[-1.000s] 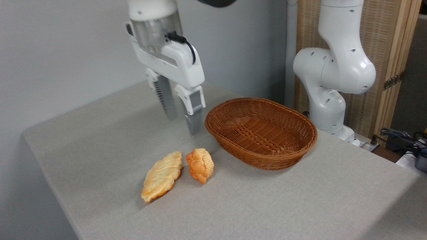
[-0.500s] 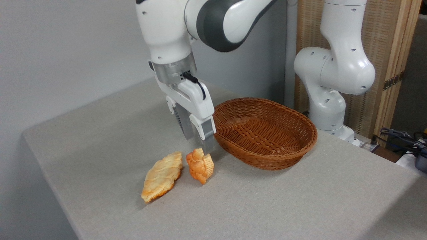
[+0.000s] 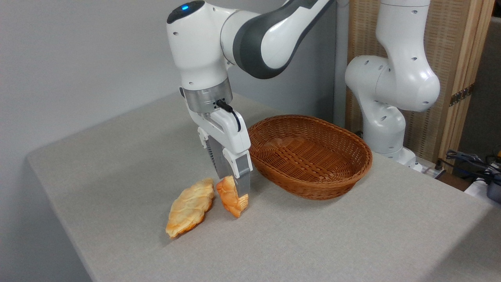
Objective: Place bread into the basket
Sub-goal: 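Close the gripper around the small orange bread roll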
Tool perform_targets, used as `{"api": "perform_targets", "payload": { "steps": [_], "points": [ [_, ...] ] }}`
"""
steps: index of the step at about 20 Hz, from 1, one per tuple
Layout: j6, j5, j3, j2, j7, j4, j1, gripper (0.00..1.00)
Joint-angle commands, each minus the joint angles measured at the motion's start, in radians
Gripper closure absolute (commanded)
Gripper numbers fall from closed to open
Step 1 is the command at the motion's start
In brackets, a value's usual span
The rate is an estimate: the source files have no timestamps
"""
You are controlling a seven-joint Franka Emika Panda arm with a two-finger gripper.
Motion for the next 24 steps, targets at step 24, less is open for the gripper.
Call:
{"api": "perform_targets", "payload": {
  "steps": [24],
  "points": [
    [-0.121, -0.015, 0.022, -0.028, -0.010, 0.074, -0.011, 0.91]
  ]
}}
